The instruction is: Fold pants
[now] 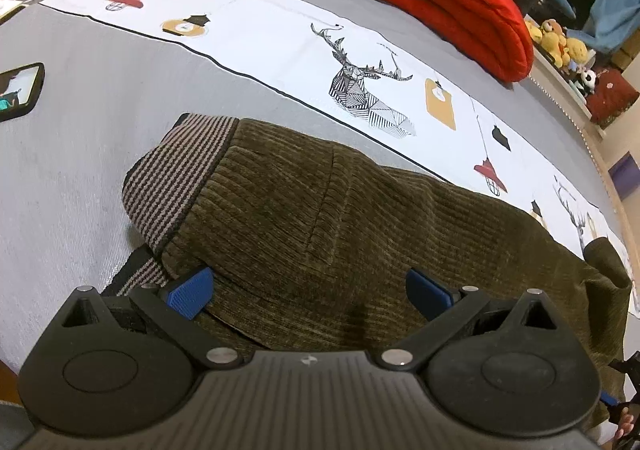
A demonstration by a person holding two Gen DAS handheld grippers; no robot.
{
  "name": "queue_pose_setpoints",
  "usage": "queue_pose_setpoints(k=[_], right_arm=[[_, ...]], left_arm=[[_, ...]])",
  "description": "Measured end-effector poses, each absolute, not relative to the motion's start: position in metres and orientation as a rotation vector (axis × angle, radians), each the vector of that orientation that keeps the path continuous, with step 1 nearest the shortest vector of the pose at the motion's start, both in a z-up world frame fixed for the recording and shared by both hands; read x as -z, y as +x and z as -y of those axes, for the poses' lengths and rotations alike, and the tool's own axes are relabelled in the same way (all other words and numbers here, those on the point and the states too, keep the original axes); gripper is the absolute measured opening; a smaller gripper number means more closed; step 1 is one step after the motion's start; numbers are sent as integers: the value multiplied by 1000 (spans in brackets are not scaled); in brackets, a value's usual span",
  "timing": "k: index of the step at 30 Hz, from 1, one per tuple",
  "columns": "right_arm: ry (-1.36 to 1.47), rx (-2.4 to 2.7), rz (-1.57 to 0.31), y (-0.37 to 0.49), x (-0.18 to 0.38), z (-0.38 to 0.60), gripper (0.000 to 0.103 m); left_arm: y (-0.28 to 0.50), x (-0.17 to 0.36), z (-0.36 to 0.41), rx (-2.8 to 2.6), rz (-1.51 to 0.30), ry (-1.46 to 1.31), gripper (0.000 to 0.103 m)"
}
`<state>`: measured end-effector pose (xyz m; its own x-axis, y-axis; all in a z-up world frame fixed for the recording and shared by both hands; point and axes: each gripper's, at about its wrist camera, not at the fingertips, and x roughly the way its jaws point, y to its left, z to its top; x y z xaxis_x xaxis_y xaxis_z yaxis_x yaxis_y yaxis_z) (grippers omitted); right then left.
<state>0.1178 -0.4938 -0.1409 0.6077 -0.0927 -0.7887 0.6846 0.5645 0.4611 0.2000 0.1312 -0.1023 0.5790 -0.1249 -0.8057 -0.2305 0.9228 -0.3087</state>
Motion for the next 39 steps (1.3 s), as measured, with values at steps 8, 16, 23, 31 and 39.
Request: queue_pose_setpoints(k=[8, 16, 23, 31, 39], right_arm=[[924, 511, -763, 114, 139, 498, 76], [960, 522, -667, 109, 130, 499, 76], [1101, 506, -555, 119, 133, 524, 78], [1249, 413, -564, 183, 153, 542, 78], [940, 237, -587, 235, 111, 486, 14]], left_arm=[[182, 106, -121, 95, -1063, -525, 103], [201, 119, -105, 37, -1089, -530, 103], [203, 110, -86, 4, -1011, -464, 102], [206, 121, -103, -121, -1059, -552, 102], [217, 125, -85, -151, -1064, -422, 103]])
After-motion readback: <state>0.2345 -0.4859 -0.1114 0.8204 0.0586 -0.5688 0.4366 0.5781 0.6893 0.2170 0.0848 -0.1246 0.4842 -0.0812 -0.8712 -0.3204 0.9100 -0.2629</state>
